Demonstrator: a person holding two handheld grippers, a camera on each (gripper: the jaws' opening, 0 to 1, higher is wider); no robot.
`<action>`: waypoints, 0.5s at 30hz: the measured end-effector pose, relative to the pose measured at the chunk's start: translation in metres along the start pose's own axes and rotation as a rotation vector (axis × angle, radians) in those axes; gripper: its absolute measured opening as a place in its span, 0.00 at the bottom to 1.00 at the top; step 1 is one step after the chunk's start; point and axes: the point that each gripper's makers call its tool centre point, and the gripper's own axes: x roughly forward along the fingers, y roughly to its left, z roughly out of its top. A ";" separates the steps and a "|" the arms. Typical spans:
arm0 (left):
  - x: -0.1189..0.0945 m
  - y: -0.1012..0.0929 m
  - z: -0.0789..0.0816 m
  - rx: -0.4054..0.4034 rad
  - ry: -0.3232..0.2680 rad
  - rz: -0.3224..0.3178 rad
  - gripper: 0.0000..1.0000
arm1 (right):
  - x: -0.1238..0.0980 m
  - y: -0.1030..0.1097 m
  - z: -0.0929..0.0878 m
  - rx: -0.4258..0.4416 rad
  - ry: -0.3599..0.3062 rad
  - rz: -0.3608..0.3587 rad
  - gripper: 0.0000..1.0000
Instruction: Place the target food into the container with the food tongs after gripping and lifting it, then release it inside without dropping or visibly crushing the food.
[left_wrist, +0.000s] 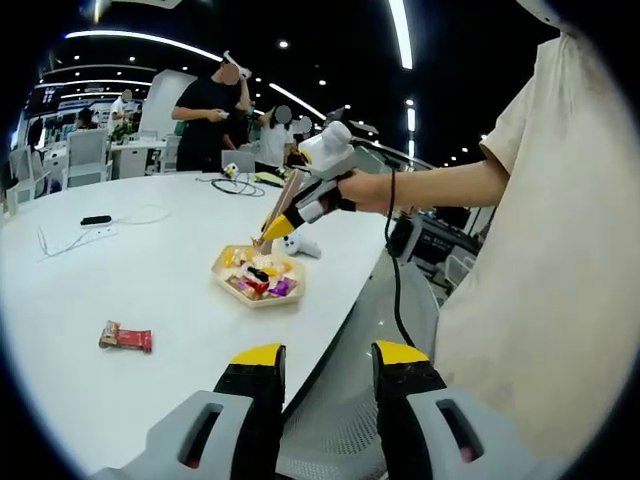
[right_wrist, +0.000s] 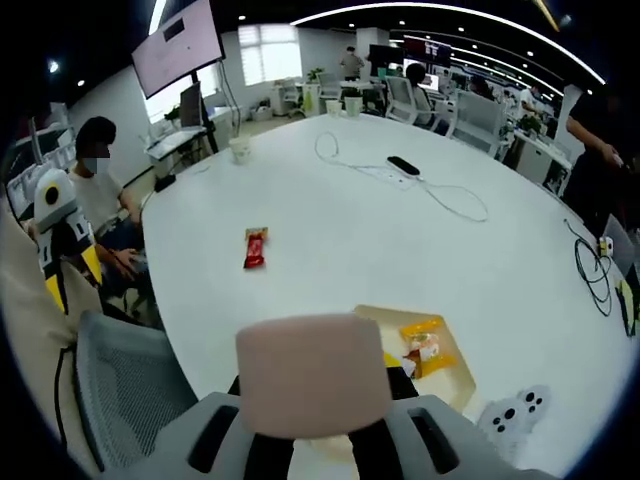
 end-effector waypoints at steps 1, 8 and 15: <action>0.000 0.000 0.000 -0.001 0.000 0.000 0.33 | 0.000 -0.001 -0.001 -0.001 0.001 -0.005 0.16; -0.001 -0.001 -0.003 -0.007 0.003 -0.002 0.33 | -0.007 -0.009 -0.005 0.002 0.007 -0.029 0.17; 0.000 -0.001 -0.001 -0.013 -0.009 -0.004 0.32 | -0.011 -0.013 -0.005 0.003 0.006 -0.047 0.17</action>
